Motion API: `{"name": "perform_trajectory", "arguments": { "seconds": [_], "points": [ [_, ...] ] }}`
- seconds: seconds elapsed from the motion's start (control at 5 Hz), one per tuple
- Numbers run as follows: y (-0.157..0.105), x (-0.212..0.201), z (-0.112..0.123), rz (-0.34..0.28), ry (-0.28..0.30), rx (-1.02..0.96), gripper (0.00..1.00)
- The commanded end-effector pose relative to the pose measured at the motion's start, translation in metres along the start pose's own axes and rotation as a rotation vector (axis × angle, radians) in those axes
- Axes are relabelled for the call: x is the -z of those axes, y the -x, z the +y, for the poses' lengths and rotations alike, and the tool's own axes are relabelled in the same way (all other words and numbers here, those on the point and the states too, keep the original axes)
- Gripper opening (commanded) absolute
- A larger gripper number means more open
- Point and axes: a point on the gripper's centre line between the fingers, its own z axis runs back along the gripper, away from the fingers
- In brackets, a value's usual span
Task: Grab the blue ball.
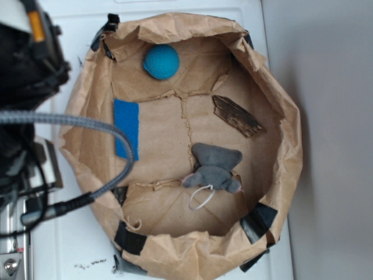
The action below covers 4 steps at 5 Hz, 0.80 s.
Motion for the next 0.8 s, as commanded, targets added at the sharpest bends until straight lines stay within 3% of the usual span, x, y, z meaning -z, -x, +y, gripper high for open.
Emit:
{"name": "perform_trajectory", "arguments": {
  "seconds": [0.0, 0.2, 0.6],
  "points": [
    [-0.036, 0.000, -0.001, -0.088, 0.067, -0.090, 1.00],
    [-0.077, 0.030, 0.011, -0.065, 0.035, -0.124, 1.00],
    [-0.115, 0.083, 0.038, -0.002, -0.059, -0.580, 1.00]
  ]
}}
